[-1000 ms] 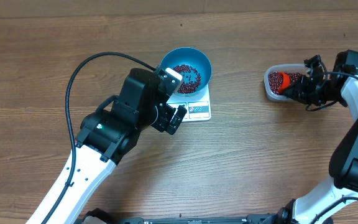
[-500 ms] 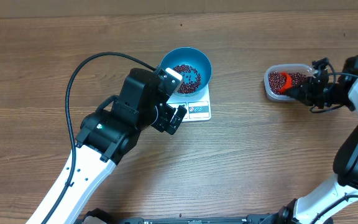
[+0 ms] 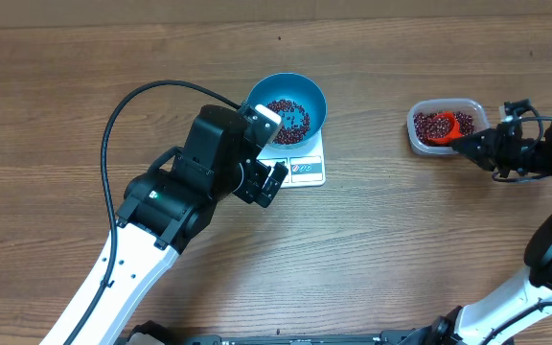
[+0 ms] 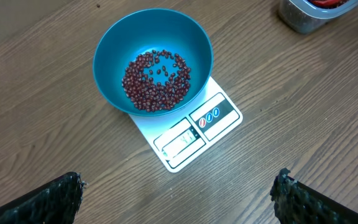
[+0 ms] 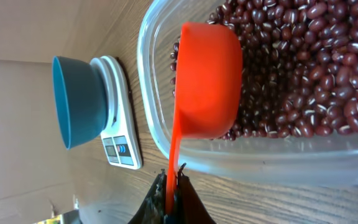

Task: Scoop item into bowl and weigh 150g on scale
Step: 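Dip the red scoop into the beans with the right gripper, then lift the filled scoop and carry it left toward the teal bowl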

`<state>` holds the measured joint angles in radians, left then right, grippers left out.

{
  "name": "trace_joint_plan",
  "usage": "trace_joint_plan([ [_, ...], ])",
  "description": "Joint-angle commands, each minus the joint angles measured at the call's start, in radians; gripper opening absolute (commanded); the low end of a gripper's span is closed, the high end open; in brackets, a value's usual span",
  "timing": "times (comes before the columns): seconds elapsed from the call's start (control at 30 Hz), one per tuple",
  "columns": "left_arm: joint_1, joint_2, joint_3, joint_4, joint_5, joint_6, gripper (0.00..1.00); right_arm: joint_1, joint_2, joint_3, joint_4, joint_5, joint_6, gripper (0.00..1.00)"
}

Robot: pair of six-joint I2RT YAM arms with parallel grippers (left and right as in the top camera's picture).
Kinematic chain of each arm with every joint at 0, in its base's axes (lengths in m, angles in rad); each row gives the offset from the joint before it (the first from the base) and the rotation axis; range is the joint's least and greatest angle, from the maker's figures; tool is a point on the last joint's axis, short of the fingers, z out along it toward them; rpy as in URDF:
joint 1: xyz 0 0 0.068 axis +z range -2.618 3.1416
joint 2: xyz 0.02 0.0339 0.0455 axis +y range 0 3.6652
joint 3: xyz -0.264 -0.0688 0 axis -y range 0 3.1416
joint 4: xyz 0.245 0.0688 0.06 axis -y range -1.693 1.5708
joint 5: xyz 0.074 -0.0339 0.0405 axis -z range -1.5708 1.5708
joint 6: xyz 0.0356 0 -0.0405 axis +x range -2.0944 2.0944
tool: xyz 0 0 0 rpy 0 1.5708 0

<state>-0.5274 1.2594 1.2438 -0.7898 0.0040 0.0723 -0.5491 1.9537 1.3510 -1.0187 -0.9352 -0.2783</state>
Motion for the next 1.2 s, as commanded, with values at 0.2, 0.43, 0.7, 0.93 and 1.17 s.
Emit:
trace_joint_plan([
  [0.2, 0.003, 0.004, -0.005, 0.000, 0.008, -0.016, 1.00, -0.021, 0.003, -0.005, -0.029, -0.148, -0.030, 0.04],
  [0.43, 0.003, 0.004, -0.005, 0.000, 0.008, -0.016, 0.99, -0.072, 0.003, -0.005, -0.051, -0.218, -0.030, 0.04],
  [0.7, 0.003, 0.004, -0.005, 0.000, 0.008, -0.016, 1.00, -0.101, 0.003, -0.005, -0.114, -0.342, -0.031, 0.04],
  [0.93, 0.003, 0.004, -0.005, 0.000, 0.008, -0.016, 1.00, -0.090, 0.003, -0.005, -0.177, -0.457, -0.050, 0.04],
  [1.17, 0.003, 0.004, -0.005, 0.000, 0.008, -0.016, 0.99, -0.021, 0.003, -0.005, -0.195, -0.509, -0.061, 0.04],
])
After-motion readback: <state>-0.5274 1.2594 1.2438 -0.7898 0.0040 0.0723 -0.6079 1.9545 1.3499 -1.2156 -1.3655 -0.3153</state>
